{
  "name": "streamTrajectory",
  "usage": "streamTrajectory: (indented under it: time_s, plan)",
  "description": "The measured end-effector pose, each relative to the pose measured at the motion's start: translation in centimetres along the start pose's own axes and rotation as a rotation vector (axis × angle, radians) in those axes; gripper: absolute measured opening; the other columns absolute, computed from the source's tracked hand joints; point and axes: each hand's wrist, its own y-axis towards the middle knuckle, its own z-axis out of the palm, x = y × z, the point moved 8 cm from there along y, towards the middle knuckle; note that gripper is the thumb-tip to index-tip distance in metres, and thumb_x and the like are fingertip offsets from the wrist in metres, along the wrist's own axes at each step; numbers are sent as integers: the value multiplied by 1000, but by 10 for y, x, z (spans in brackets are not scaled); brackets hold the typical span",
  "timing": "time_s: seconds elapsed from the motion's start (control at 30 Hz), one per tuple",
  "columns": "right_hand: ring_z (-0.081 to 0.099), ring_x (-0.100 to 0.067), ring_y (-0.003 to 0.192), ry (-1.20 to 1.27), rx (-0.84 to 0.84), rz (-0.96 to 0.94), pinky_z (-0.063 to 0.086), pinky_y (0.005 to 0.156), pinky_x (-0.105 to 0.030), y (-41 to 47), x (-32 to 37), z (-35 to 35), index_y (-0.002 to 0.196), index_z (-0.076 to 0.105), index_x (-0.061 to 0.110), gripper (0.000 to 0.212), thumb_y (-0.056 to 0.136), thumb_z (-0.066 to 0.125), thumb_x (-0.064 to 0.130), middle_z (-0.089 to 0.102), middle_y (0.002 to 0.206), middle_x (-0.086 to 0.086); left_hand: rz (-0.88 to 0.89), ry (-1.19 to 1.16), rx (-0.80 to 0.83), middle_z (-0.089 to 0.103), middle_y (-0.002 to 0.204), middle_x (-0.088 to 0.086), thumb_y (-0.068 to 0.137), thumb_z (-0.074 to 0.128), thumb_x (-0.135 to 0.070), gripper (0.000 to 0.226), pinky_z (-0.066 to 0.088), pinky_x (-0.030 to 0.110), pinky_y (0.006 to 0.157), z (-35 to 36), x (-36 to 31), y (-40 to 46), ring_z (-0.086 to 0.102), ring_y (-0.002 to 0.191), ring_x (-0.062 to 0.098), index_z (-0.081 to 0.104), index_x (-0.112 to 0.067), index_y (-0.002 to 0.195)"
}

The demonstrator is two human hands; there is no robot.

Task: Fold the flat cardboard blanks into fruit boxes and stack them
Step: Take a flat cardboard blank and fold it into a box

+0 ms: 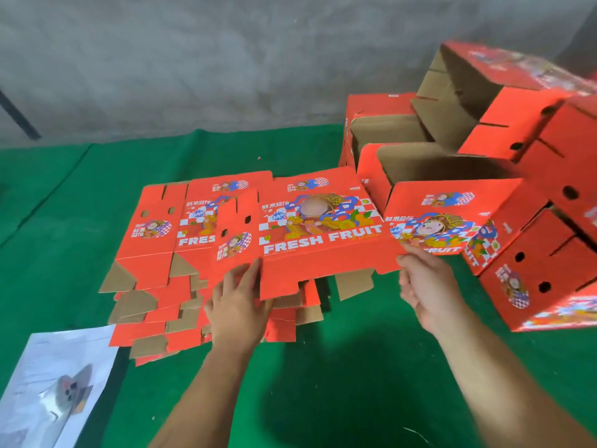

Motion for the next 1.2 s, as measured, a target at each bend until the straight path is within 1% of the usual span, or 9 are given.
streamTrajectory:
  time_s: [0.2,0.37,0.5,0.6,0.77,0.87,0.93,1.03,1.2]
  plan:
    - [33,-5,38,-93,-3,-116,24,36,-19,1,37,-45,120,67,30,38,98,55,2,41,50,5,196,-57,190,45,136,-5,81,61,-74,83,36,41,113,23,-61,-29,46,127,22,40,-40,155]
    - [40,-7,41,-212,91,-128,30,38,-19,1,56,-60,80,69,38,40,100,55,7,50,49,5,216,-297,174,49,119,-10,95,72,-27,52,40,22,104,36,-91,-54,56,122,12,56,-29,145]
    - [56,-9,49,-188,167,-113,45,46,-21,1,58,-57,125,57,32,26,104,52,17,73,76,1,181,-273,-40,60,102,-6,95,71,-19,35,51,33,71,29,-123,-64,65,91,20,71,-29,129]
    - [67,-16,68,-187,190,-155,57,59,-27,-3,48,-59,156,15,44,72,102,58,23,71,99,-2,130,-301,-127,60,94,-7,97,67,-27,25,43,28,62,23,-141,-66,63,83,19,76,-27,120]
    - [67,2,80,-450,395,-326,53,81,-23,-32,23,-37,152,-17,57,104,95,66,31,56,135,7,136,-317,-219,56,75,-12,101,49,-55,30,35,29,57,2,-175,-78,54,72,15,69,-37,88]
    - [41,28,117,-624,531,-428,36,104,-8,-56,17,-30,159,3,47,95,88,67,46,24,160,16,157,-401,-231,54,67,-6,98,47,-56,36,40,37,57,-4,-197,-86,55,65,19,51,-33,71]
    - [37,13,134,-810,540,-514,36,111,-21,-62,21,-34,155,23,45,87,79,62,60,10,160,21,127,-480,-234,58,67,-5,98,47,-55,35,44,40,60,-3,-208,-82,60,69,26,54,-29,74]
    - [41,-21,138,-1054,414,-584,45,104,-37,-51,44,-54,149,36,42,71,85,65,56,19,154,11,114,-599,-279,63,72,-13,99,48,-49,27,42,28,64,-5,-223,-77,61,74,18,62,-37,81]
    - [50,-26,133,-1132,282,-547,50,97,-40,-16,88,-85,151,38,43,64,93,65,44,36,150,2,96,-849,-358,73,103,-13,106,47,-38,30,50,23,92,-5,-235,-68,67,108,15,69,-29,124]
